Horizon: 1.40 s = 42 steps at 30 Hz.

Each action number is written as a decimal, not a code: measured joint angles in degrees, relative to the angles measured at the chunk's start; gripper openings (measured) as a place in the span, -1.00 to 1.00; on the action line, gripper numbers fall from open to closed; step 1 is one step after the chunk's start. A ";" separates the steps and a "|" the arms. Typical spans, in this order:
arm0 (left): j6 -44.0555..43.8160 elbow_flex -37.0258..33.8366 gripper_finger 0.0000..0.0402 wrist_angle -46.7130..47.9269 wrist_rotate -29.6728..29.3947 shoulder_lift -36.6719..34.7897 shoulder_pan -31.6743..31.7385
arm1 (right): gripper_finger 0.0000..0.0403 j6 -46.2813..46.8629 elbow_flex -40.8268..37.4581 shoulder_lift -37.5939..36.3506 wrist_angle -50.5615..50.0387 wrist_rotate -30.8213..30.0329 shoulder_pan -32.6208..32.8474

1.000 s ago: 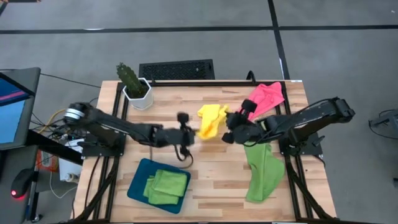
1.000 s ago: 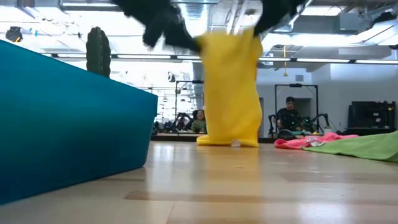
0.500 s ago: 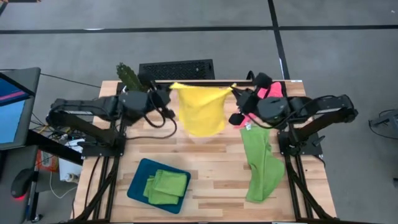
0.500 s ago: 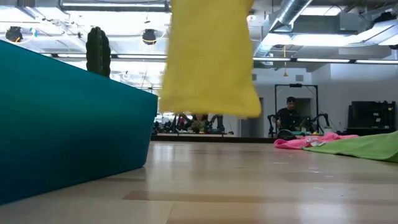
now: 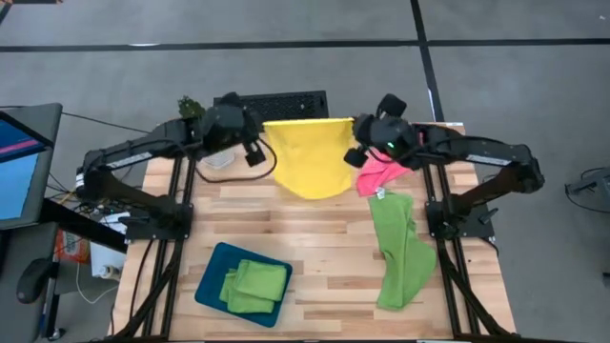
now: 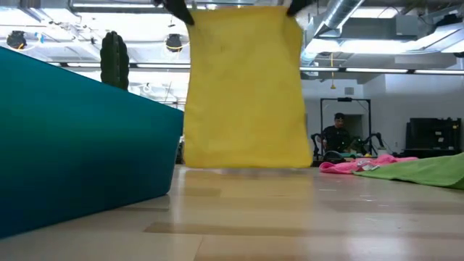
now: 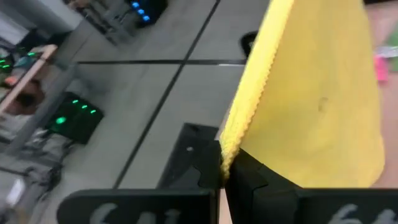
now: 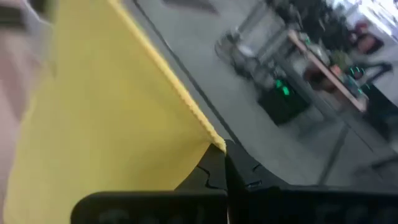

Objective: Fold microfiber towels
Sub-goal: Fold the yellow microfiber

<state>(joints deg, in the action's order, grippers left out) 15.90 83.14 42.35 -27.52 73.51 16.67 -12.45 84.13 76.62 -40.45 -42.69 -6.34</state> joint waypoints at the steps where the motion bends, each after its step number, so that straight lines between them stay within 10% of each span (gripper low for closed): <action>1: 1.11 0.10 -1.00 -1.00 0.12 0.66 1.52 | -0.98 -0.91 -1.10 0.22 0.31 0.35 -2.10; 18: 34.40 0.09 -1.00 -36.48 -2.47 9.08 18.59 | -0.97 -29.79 -1.60 7.15 38.66 -0.10 -20.77; 29: 20.72 -5.07 -1.00 -16.97 4.12 9.10 19.07 | -0.97 -5.51 -5.60 7.15 13.95 10.95 -19.39; 42: -1.34 -17.58 -1.00 2.70 15.00 8.82 1.82 | -0.97 19.33 -18.00 6.41 -0.27 10.07 2.84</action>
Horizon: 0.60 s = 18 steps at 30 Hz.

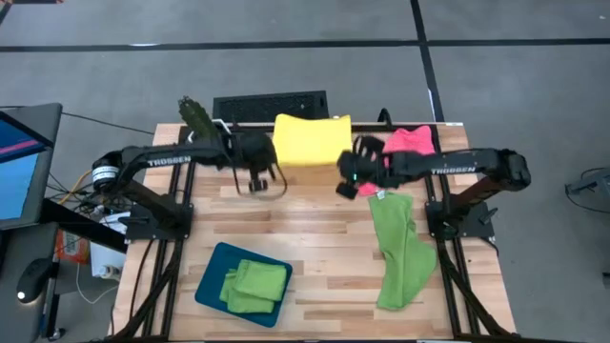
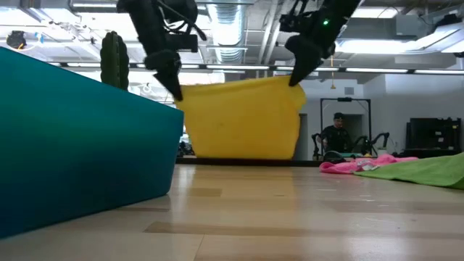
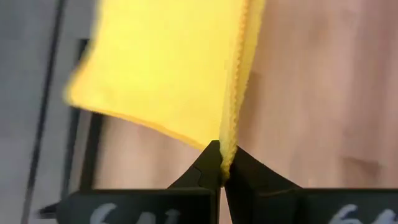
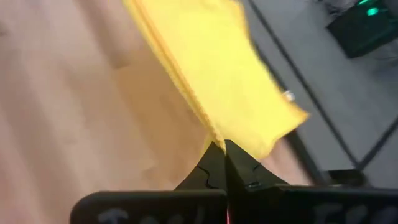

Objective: Fold microfiber towels
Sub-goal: Fold the yellow microfiber

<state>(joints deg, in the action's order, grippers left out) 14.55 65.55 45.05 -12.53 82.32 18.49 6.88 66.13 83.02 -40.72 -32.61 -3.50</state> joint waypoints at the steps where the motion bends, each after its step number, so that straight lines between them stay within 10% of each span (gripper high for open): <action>1: -1.25 -1.14 -1.00 0.08 -0.38 0.00 -2.18 | -0.97 2.22 -0.75 0.00 0.02 -0.20 1.84; 18: -21.91 -8.76 -1.00 -5.75 -8.10 0.07 -27.25 | -0.97 29.00 -4.59 0.02 -1.53 -3.51 22.81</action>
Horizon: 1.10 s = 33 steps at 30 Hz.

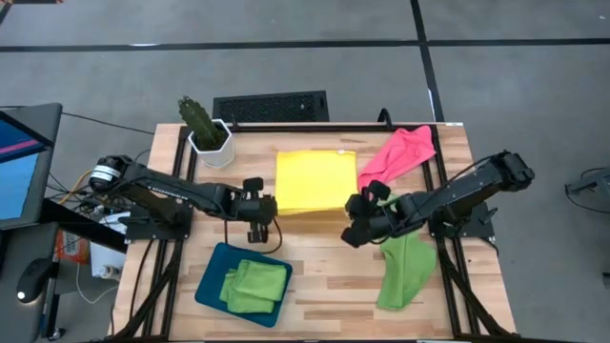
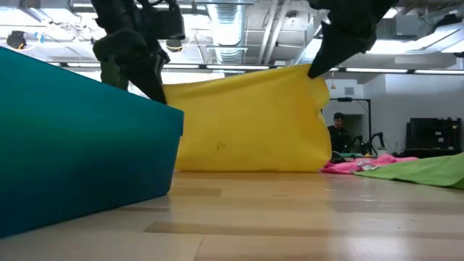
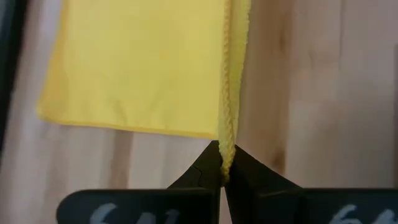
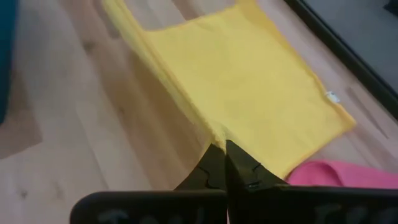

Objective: Fold microfiber towels
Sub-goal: Fold the yellow microfiber

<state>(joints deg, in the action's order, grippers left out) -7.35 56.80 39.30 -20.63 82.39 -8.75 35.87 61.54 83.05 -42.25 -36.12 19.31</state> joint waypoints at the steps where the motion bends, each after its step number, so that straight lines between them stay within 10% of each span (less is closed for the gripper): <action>1: -0.08 0.00 -1.00 -0.24 -0.48 0.00 -0.13 | -0.97 0.13 0.00 0.00 -0.29 -0.01 -0.32; 20: -0.64 -2.60 -1.00 -4.94 8.86 0.22 0.22 | -0.97 5.44 0.09 6.40 -3.86 10.83 0.77; 33: 11.94 -2.89 -1.00 -7.65 2.39 0.24 9.53 | -0.97 -6.35 0.23 4.44 -8.85 5.49 -7.71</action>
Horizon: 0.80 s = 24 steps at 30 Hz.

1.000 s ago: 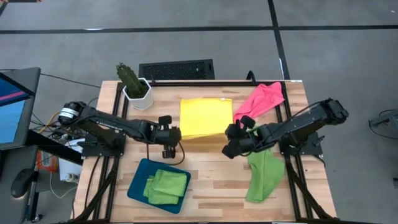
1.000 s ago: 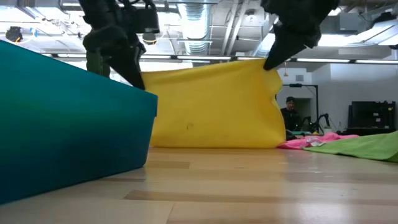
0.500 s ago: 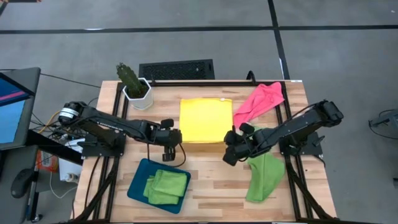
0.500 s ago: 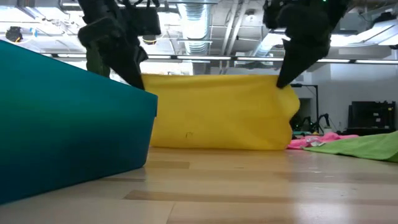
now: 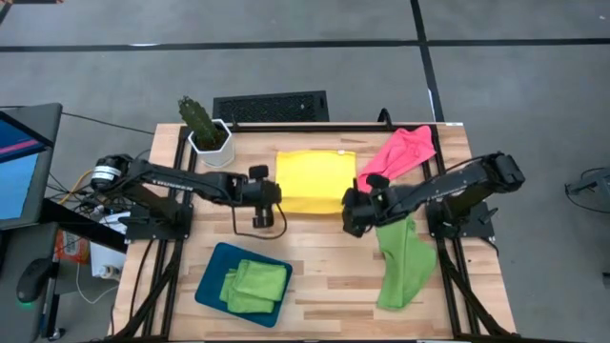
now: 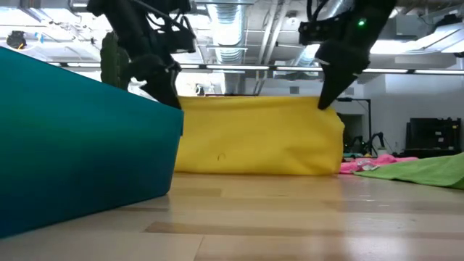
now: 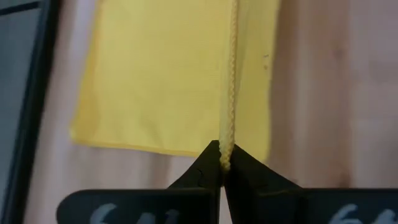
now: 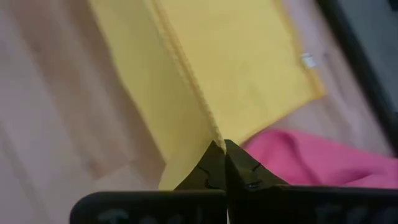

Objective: Fold microfiber towels
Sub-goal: Fold the yellow microfiber

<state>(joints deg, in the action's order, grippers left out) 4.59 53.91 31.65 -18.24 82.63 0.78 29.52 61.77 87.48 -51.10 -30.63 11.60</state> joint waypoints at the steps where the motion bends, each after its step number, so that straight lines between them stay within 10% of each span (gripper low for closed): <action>1: 0.92 0.02 -1.00 -0.63 0.15 0.00 1.20 | -0.97 -1.82 -0.01 -0.56 0.02 0.04 -1.43; 24: 10.61 -0.42 -1.00 -8.95 12.54 0.00 20.04 | -0.97 -24.27 -0.16 2.84 8.58 3.94 -22.15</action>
<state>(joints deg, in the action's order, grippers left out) 15.20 53.49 22.70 -5.70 82.63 20.81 5.25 61.60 90.32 -42.52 -26.70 -10.55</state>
